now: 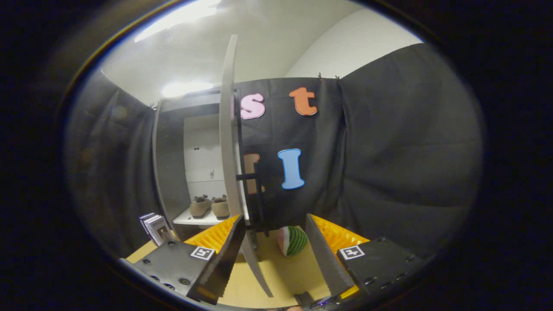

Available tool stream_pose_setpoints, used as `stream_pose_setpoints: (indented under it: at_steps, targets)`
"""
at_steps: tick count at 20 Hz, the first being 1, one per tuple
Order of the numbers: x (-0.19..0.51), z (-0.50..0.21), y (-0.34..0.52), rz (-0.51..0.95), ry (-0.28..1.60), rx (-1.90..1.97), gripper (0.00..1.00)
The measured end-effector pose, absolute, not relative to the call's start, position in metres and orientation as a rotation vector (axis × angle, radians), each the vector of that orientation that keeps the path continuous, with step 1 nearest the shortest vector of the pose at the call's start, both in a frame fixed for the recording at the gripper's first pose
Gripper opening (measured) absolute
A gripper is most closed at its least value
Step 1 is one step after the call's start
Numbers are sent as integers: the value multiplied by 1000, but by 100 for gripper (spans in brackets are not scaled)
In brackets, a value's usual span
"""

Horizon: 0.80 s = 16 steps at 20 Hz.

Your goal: Open the shoe cabinet door, grab the shoes and put them into the shoe cabinet, then close the shoe cabinet door.

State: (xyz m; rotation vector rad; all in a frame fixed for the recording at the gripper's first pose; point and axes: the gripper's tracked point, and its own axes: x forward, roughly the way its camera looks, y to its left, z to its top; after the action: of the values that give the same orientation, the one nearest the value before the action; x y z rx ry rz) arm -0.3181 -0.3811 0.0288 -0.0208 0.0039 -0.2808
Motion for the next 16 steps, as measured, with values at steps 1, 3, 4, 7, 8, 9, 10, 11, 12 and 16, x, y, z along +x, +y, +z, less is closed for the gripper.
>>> stream_pose_setpoints:
  at_steps: [1,3,4,7,8,9,10,11,12,16]
  targets:
    - [-317,28,-384,-285,6,-19,89]
    - [-313,25,-386,-290,14,-15,89]
    - [-310,23,-389,-292,20,-12,89]
    - [-298,18,-395,-287,36,-5,89]
    - [-294,17,-397,-286,40,-3,89]
    - [-294,16,-397,-283,43,0,89]
    - [-292,13,-396,-281,49,3,89]
    - [-290,10,-395,-276,56,5,89]
    - [-288,8,-394,-271,64,6,89]
    - [-282,3,-386,-249,76,8,89]
